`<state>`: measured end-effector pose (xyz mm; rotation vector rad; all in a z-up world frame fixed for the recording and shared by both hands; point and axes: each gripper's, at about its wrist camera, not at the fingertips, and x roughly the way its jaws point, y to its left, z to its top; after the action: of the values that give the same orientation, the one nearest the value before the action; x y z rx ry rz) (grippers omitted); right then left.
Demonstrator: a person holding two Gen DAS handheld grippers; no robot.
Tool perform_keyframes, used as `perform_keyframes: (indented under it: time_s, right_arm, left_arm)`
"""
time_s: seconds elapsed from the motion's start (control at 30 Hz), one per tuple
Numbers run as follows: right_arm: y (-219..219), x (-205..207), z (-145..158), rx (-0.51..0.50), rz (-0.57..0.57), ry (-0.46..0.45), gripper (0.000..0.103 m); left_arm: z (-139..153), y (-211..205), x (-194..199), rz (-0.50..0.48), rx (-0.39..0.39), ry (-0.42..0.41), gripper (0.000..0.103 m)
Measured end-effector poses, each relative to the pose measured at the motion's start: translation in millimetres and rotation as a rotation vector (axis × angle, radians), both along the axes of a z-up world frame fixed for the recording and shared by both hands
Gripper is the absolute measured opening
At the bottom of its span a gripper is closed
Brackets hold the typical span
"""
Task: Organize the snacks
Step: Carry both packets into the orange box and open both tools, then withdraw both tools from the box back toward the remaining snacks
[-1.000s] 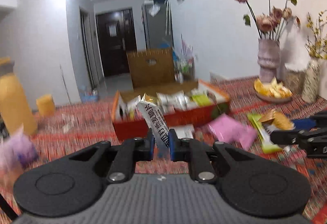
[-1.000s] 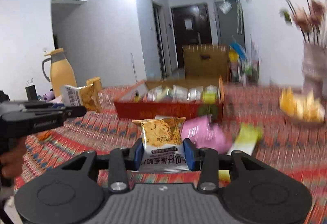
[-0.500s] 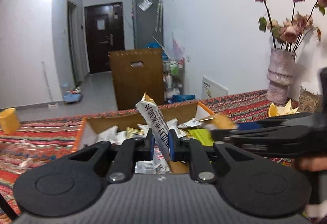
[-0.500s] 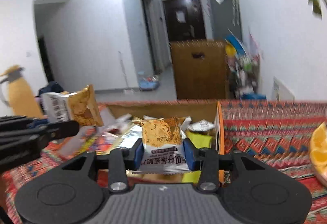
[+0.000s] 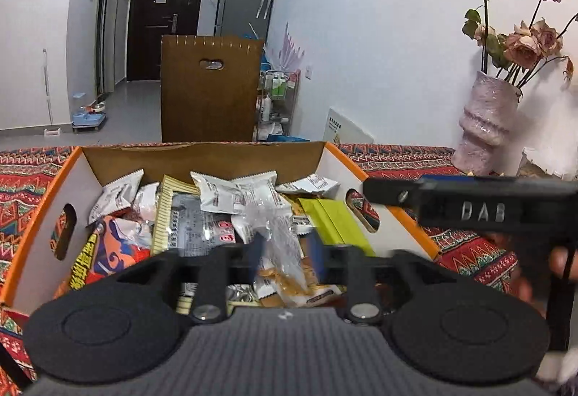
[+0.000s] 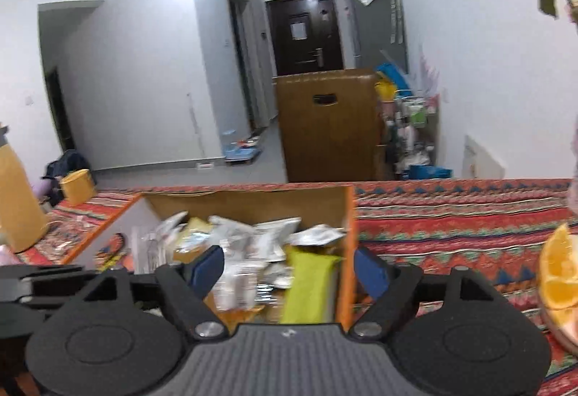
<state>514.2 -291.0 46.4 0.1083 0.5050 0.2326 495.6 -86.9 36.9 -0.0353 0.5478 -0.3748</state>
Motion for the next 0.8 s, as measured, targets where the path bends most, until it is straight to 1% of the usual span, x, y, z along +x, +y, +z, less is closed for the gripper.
perform_keyframes:
  time_s: [0.03, 0.1, 0.13, 0.17, 0.3, 0.37, 0.4, 0.43, 0.47, 0.5, 0.57, 0.63, 0.73, 0.8]
  right_arm:
    - [-3.9, 3.7, -0.3, -0.006, -0.017, 0.005, 0.078]
    - [-6.6, 4.3, -1.9, -0.010, -0.028, 0.015, 0.078]
    - [-7.2, 7.7, -1.6, -0.002, -0.029, 0.014, 0.078]
    - [-8.1, 7.1, -0.1, 0.006, -0.026, 0.013, 0.078]
    - [-3.9, 0.2, 6.2, -0.004, -0.014, -0.005, 0.078]
    - [-4.3, -5.5, 13.6, -0.003, -0.012, -0.022, 0.078]
    - [-3.6, -9.5, 19.4, -0.005, -0.011, -0.035, 0.078]
    - [-2.7, -13.8, 25.7, -0.008, -0.010, -0.050, 0.078]
    - [-1.7, -21.0, 34.2, -0.010, -0.007, -0.076, 0.079]
    - [-0.7, -29.5, 43.6, -0.016, 0.000, -0.103, 0.079]
    - [-0.7, -49.8, 60.4, -0.037, -0.002, -0.155, 0.083]
    - [-0.9, -71.7, 74.4, -0.053, 0.001, -0.190, 0.086]
    - [-2.4, -106.8, 88.2, -0.072, 0.027, -0.206, 0.088]
    - [-4.1, -132.8, 90.1, -0.092, 0.035, -0.214, 0.091]
  left_arm:
    - [-0.4, -0.3, -1.2, -0.010, 0.005, 0.001, 0.047]
    - [2.0, -1.5, -4.2, -0.028, 0.032, -0.017, 0.048]
    - [4.5, -1.3, -5.0, -0.026, 0.045, -0.027, 0.052]
    - [7.4, 0.9, -5.6, -0.015, 0.052, -0.038, 0.056]
    - [29.5, 18.5, -12.5, 0.036, 0.080, -0.090, 0.058]
    - [44.8, 28.5, -20.4, 0.087, 0.099, -0.130, 0.059]
    - [54.1, 35.8, -25.8, 0.111, 0.090, -0.150, 0.060]
    - [63.3, 43.4, -31.6, 0.133, 0.075, -0.164, 0.064]
    - [71.5, 51.7, -38.5, 0.155, 0.056, -0.174, 0.067]
    - [79.5, 60.4, -47.0, 0.170, 0.036, -0.182, 0.067]
    - [90.6, 73.4, -65.0, 0.171, 0.019, -0.187, 0.071]
    - [98.4, 82.6, -88.1, 0.168, 0.034, -0.190, 0.074]
    - [100.4, 94.7, -130.6, 0.151, 0.056, -0.246, 0.085]
    - [96.3, 99.3, -155.5, 0.160, 0.078, -0.248, 0.085]
